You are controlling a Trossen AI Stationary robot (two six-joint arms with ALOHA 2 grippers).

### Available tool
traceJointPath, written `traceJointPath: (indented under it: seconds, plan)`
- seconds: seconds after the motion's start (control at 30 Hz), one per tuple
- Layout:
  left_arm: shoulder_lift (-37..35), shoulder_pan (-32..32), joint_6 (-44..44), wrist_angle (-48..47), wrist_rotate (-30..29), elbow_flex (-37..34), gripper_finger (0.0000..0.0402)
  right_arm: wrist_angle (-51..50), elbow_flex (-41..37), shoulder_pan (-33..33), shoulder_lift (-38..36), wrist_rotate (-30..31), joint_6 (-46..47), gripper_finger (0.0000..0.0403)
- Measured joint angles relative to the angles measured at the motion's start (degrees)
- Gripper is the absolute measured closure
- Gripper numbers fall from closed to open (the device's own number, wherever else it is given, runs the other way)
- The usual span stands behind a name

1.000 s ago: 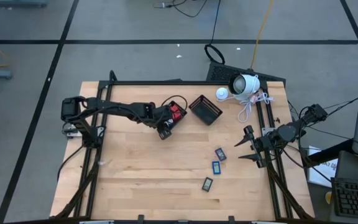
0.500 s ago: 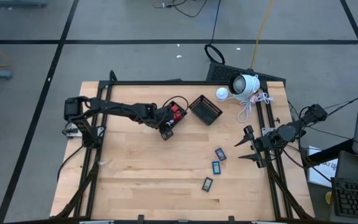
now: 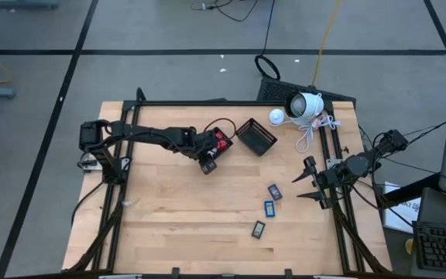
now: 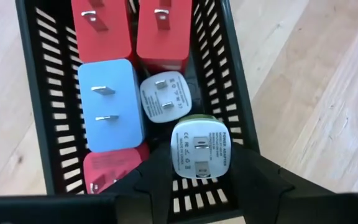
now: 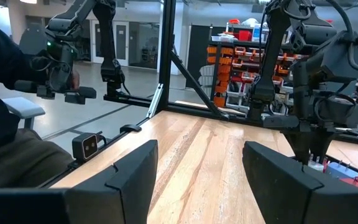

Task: Pick & Place Office items
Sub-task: Put the green charger adapter into the left black bin

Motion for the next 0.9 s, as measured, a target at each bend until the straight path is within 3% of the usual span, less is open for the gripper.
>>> traceJointPath:
  seconds: [0.6,0.9]
  plan:
    - [-0.06,-0.7,-0.78,-3.51,1.09,0.0,0.0252,0.0,0.01,0.01,0.0,-0.02,0.0,0.0179]
    - [-0.09,-0.7,-2.58,-4.11,1.05,0.0,0.0191,0.0,0.01,-0.01,0.0,-0.02,-0.02,0.0179]
